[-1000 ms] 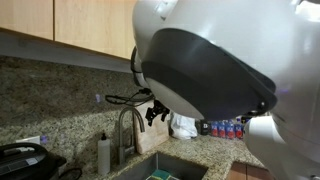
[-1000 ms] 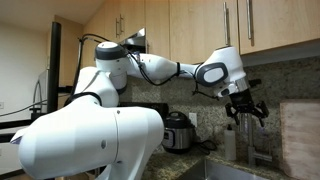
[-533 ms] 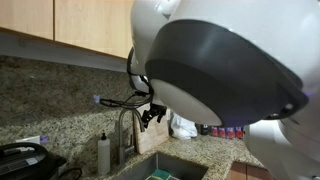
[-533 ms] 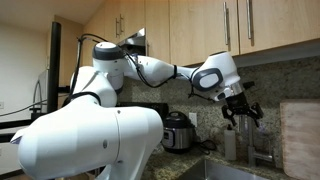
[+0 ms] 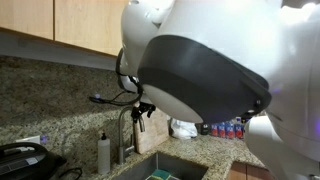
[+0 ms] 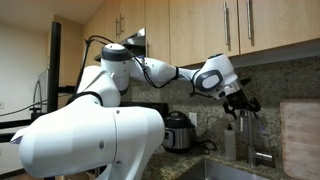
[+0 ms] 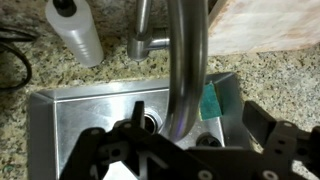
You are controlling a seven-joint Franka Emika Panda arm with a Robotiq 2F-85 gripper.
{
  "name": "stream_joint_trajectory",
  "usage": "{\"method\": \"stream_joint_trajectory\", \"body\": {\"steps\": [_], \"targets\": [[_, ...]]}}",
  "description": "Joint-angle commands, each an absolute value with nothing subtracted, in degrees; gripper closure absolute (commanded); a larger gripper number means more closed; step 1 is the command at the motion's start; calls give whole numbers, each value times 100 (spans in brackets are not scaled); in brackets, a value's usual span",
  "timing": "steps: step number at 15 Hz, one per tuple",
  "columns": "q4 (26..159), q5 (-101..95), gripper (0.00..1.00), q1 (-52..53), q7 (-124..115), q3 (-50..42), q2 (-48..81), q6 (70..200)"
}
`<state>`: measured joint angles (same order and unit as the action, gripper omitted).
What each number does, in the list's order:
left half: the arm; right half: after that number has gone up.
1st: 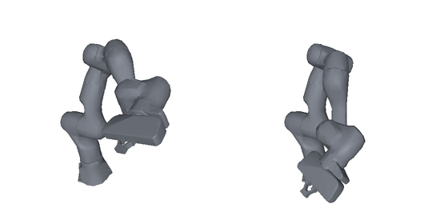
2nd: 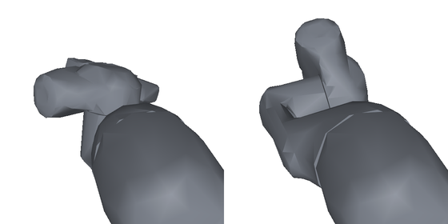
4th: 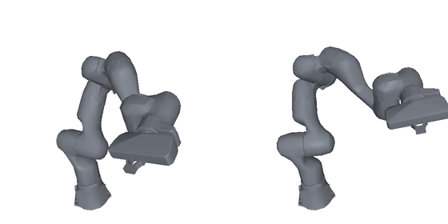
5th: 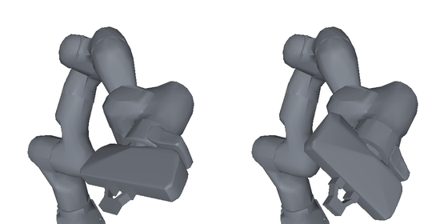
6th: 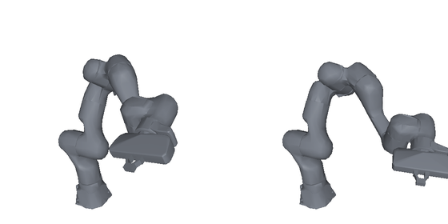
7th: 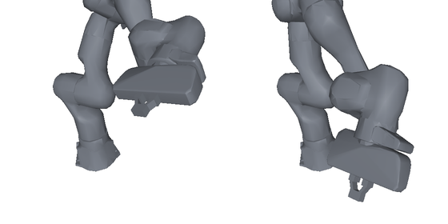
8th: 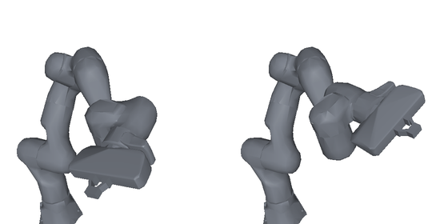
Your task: Turn the tap nozzle to the right
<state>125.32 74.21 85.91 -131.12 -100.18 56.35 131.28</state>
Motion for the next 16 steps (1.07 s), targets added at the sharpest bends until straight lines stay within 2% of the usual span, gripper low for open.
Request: {"method": "stream_joint_trajectory", "body": {"steps": [1,8,9,16], "targets": [[12085,7269,0,7948,-14015,-9491,5467,13632],[11588,6400,0,6959,-15258,-9026,5206,13901],[11582,7174,0,6779,-14901,-9291,5920,13325],[11227,8213,0,5834,-14921,-9288,6449,12589]]}}
